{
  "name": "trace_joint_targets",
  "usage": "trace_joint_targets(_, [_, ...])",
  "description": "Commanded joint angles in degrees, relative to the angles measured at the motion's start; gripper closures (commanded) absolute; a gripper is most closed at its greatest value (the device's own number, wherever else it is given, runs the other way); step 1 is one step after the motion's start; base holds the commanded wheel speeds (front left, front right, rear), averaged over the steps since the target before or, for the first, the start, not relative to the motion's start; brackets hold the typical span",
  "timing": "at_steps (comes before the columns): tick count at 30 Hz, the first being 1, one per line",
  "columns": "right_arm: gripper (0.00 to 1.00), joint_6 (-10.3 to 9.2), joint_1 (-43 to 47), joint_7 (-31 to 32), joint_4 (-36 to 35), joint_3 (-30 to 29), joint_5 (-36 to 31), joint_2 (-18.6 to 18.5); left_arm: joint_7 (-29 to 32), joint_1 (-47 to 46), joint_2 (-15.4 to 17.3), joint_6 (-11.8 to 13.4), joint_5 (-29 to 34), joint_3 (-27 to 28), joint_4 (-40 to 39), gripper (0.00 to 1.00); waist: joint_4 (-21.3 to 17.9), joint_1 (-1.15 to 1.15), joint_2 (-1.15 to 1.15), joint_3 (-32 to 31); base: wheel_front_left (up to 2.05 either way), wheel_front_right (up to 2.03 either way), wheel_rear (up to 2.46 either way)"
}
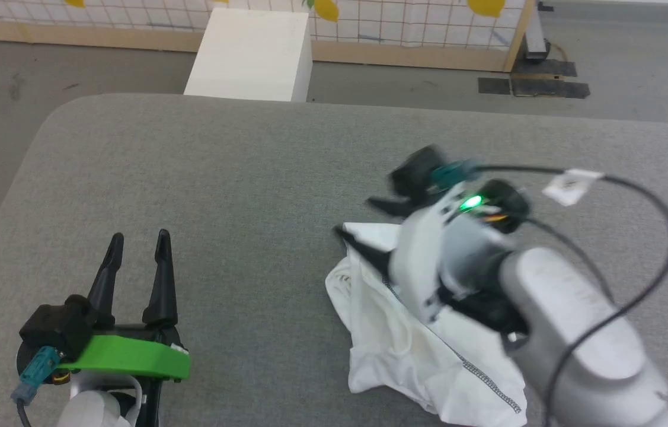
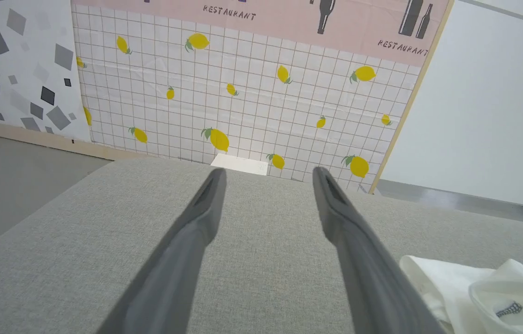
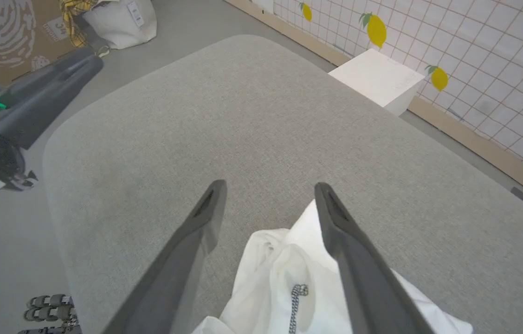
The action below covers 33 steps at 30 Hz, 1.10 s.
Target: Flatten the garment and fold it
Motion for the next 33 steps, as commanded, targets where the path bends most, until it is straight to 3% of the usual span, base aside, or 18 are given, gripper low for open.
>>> trace_joint_targets(1, [0.0, -0.09, 1.4, 0.0, -0.3, -3.2, -1.0, -0.9, -0.2, 0.2, 0.3, -0.4, 0.1, 0.2, -0.3, 0.0, -0.9, 0.0, 0.0, -0.5, 0.0, 0.0, 0.0])
trace_joint_targets(7, [0.0, -0.09, 8.8, 3.7, -1.2, -19.0, -8.9, -2.0, -0.2, 0.8, 0.0, -0.4, 0.7, 0.7, -1.2, 0.0, -1.9, 0.0, 0.0, -0.2, 0.0, 0.0, 0.0])
trace_joint_targets(11, [0.0, -0.09, 14.1, 9.6, -0.9, -25.3, -15.1, -1.0, -0.2, 0.9, -0.1, -0.4, 0.7, 0.6, -1.5, 0.0, -2.0, 0.0, 0.0, 0.6, 0.0, 0.0, 0.0])
trace_joint_targets(20, [0.0, -0.09, 18.5, 13.8, 3.2, -26.7, -20.1, 3.0, -0.2, -0.6, 0.0, -0.4, 0.2, -0.4, -1.3, 0.0, -0.4, 0.0, 0.0, 3.0, 0.0, 0.0, 0.0])
trace_joint_targets(28, [0.0, -0.09, 18.0, 17.9, 8.9, -25.2, -21.1, 4.1, -0.2, -1.5, 0.1, -0.4, -0.3, -0.9, -1.0, 0.0, 1.1, 0.0, 0.0, 4.1, 0.0, 0.0, 0.0])
trace_joint_targets(29, [0.6, -0.09, 17.8, 18.0, 9.0, -24.8, -20.8, 4.0, -0.2, -1.6, 0.1, -0.4, -0.3, -1.0, -1.0, 0.0, 1.2, 0.0, 0.0, 4.2, 0.0, 0.0, 0.0])
trace_joint_targets(30, [1.0, -0.09, 17.3, 17.6, 8.9, -24.6, -20.3, 3.8, -0.2, -1.6, 0.1, -0.4, -0.4, -1.0, -0.9, 0.0, 1.3, 0.0, 0.0, 4.2, 0.0, 0.0, 0.0])
trace_joint_targets(33, [1.0, -0.09, 16.1, 16.9, 7.8, -22.6, -19.1, 2.0, -0.2, -1.7, 0.0, -0.4, -0.4, -1.0, -0.8, 0.0, 1.0, 0.0, 0.0, 3.9, 0.0, 0.0, 0.0])
